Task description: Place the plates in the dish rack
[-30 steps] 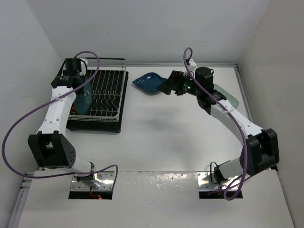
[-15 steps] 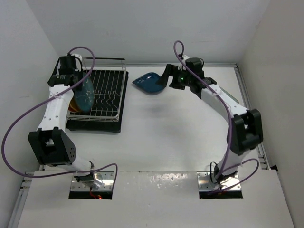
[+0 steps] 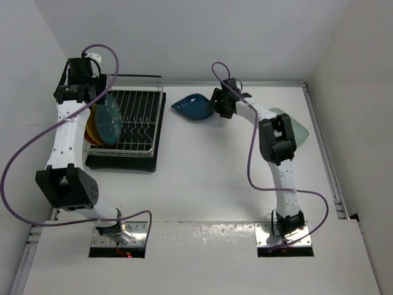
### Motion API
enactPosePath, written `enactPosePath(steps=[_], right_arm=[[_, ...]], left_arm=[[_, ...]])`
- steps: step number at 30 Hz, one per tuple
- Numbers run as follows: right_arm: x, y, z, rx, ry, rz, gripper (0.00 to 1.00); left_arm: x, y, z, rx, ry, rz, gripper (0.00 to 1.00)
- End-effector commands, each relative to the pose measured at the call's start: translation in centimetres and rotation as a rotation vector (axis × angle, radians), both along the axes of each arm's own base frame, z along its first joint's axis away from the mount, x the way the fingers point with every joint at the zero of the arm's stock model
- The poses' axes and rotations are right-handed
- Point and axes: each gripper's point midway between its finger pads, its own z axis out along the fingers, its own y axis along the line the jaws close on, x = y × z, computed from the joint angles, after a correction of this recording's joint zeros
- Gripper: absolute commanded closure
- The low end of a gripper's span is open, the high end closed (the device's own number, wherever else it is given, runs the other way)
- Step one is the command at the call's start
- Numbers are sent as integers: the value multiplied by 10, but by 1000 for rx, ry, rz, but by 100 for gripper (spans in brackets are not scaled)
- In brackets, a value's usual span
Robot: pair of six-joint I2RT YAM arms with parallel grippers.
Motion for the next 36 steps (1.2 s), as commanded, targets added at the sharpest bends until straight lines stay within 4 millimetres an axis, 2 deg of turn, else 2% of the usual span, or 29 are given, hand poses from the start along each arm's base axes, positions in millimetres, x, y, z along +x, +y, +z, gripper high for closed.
enactPosePath(steps=[1,3,4,5,7,10,11,13,15,17,18,19,20,21,22,23,24,25,26,27,28,29,30,31,32,33,34,35,36], right_arm=[[22,-10,2,-9,-21,-103,30],[30,-4,-11,19,-19,-105,31],[32,7,-21,56,-19,-71,31],[36,8,-22,68,-29,-73,31],[42,15,-30,97,-38,-62,34],[45,14,-41,101,-24,-95,43],[47,9,-42,93,-24,-117,50],[46,1,-56,100,5,-146,56],[46,-4,-60,118,23,-171,72],[43,-5,-64,164,41,-159,94],[45,-9,-63,184,42,-151,100],[41,-8,-53,198,28,-116,100],[42,-10,-45,187,1,-85,100],[32,-15,-39,178,4,-68,100],[33,-17,-7,138,-82,7,100],[32,-24,6,106,-124,52,100],[14,-24,4,105,-110,94,100],[9,-27,60,82,-261,170,100],[-7,-32,58,79,-263,203,100],[-16,-28,70,99,-291,255,100],[-36,-18,122,99,-410,353,100],[-48,-28,117,96,-396,362,100],[-62,-22,145,123,-449,415,100],[-84,-18,151,141,-453,475,100],[-98,-14,171,165,-491,525,100],[-106,-10,176,176,-499,547,100],[-122,-4,177,219,-488,596,100],[-135,-3,194,229,-527,618,100],[-140,2,202,250,-546,630,100]], left_arm=[[1,-2,15,-16,-10,-32,29],[8,-9,21,-39,-26,-70,29],[7,-15,18,-58,-15,-96,29],[6,-15,22,-57,-20,-96,29],[10,-19,18,-73,-12,-116,29],[10,-20,12,-74,8,-128,29],[9,-20,11,-76,17,-128,29],[9,-21,7,-83,25,-135,29],[11,-29,6,-95,24,-162,29],[11,-33,9,-103,24,-192,29],[11,-41,6,-108,37,-221,29],[13,-48,9,-131,25,-258,29],[14,-60,2,-138,57,-308,29],[13,-82,2,-161,71,-402,29],[13,-94,-4,-177,94,-453,27],[9,-122,-5,-208,112,-564,23],[8,-122,-11,-206,137,-570,23],[6,-151,-12,-243,146,-672,22],[3,-165,-8,-262,144,-718,20],[4,-178,-13,-273,157,-766,20],[-2,-203,-8,-301,155,-847,19],[0,-216,-18,-323,183,-881,19],[-1,-229,-19,-335,187,-917,19],[-5,-252,-16,-365,187,-980,19],[-6,-264,-17,-376,193,-1014,19],[-5,-277,-23,-402,213,-1032,19],[-11,-298,-21,-428,220,-1089,19],[-12,-310,-17,-430,213,-1122,19],[-14,-319,-17,-437,218,-1135,19]])
